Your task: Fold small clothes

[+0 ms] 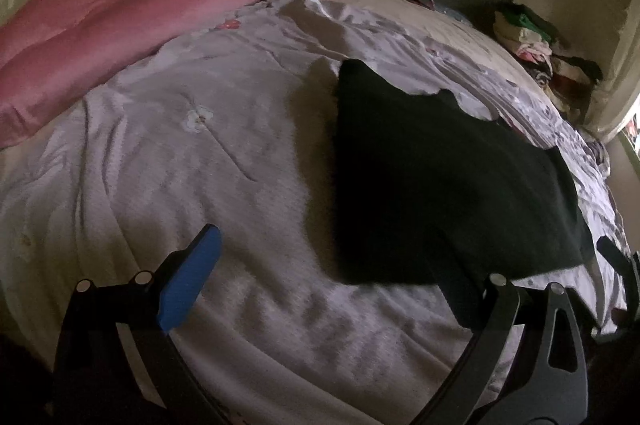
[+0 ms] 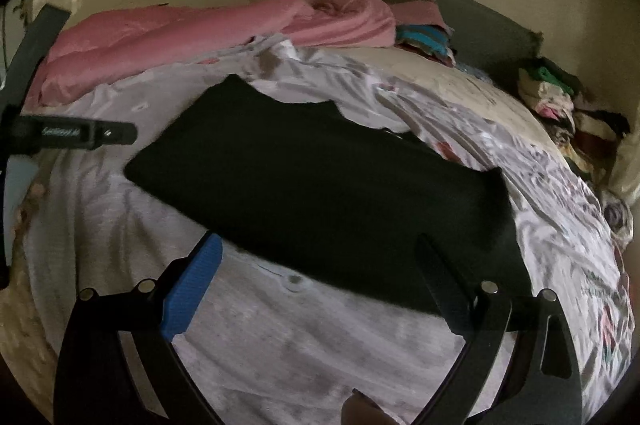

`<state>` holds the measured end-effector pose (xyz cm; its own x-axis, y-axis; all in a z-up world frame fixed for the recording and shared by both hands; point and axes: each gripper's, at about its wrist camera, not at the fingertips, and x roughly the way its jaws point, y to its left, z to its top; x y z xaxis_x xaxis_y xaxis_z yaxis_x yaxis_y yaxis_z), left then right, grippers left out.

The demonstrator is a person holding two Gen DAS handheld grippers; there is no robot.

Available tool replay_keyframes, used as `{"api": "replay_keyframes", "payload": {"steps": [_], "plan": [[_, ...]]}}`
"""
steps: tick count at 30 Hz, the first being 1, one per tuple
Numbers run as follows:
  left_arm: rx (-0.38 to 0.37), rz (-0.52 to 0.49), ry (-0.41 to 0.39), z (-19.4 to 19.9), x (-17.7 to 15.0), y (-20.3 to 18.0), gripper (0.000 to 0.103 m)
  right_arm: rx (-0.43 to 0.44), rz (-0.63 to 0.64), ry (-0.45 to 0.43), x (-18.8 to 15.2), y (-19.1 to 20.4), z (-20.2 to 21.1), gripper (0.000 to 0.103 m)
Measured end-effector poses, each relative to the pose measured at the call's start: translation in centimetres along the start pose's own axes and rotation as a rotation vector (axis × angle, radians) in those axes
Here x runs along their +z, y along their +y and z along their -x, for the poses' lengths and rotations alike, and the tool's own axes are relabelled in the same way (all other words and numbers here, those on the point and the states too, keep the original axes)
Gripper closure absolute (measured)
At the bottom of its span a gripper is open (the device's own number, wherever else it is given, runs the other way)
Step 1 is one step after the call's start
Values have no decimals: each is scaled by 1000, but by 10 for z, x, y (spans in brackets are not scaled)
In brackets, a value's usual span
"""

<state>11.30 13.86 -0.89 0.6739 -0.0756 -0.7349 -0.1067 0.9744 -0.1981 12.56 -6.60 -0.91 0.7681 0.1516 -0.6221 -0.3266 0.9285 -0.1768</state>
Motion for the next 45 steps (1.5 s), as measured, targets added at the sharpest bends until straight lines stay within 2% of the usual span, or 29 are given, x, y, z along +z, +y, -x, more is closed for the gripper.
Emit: {"api": "replay_keyframes", "payload": {"steps": [9, 21, 30, 41, 45], "plan": [[43, -4, -9, -3, 16, 12, 10, 26, 77, -7, 12, 30, -14, 7], [31, -18, 25, -33, 53, 7, 10, 39, 218, 15, 25, 75, -44, 7], [64, -81, 43, -64, 76, -4, 10, -14, 374, 78, 24, 108, -84, 6], [80, -121, 68, -92, 89, -8, 10, -48, 362, 87, 41, 112, -120, 6], [56, -112, 77, -102, 96, -8, 10, -81, 381, 61, 46, 118, -125, 6]]}}
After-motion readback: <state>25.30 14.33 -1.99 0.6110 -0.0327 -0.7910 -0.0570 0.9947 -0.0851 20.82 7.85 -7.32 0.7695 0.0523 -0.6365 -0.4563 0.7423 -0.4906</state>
